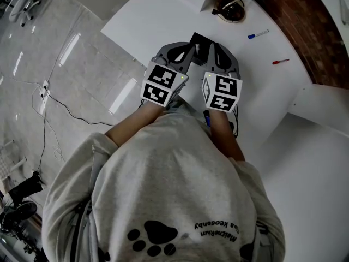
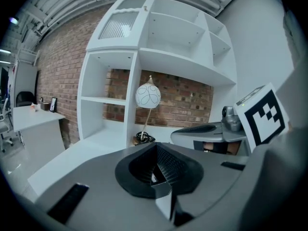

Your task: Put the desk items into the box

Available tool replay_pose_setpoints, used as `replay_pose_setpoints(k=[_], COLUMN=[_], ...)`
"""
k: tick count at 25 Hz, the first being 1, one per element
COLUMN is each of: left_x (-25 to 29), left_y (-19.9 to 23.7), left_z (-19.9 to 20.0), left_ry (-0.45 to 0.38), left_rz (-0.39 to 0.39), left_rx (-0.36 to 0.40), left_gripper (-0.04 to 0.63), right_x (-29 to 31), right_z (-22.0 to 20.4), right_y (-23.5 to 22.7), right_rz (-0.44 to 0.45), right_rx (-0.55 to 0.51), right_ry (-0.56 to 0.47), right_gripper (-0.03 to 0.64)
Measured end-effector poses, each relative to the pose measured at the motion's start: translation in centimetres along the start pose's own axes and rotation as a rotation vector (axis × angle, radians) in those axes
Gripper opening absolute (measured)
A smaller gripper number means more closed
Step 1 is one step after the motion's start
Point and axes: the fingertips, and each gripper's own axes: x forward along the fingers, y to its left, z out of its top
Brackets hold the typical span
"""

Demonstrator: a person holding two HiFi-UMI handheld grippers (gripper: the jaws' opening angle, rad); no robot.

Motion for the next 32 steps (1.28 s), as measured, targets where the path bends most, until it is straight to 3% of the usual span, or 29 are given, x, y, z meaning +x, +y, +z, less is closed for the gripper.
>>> replay_pose_setpoints(k=[9, 19, 32], left_x=[-1.5, -5.4, -9.5], left_y=[-1.9, -3.1, -3.2], left_z=[3.5, 7.3, 6.3], left_ry=[-0.08, -0.167, -0.194], left_rz=[-0.03, 0.02, 0.005], left_rx=[0.058, 0.124, 0.133], left_gripper=[0.004, 0.004, 0.004], right_x=[-4.1, -9.1, -12.2], right_z=[3.6, 7.3, 7.5], right_y=[0.6, 1.8, 5.3], right_rz=[-0.028, -0.052, -0.083], right_rx=[-0.015, -0.017, -0.032], right_ry=[-0.105, -0.2, -0.254], right_gripper=[0.017, 0.017, 0.017])
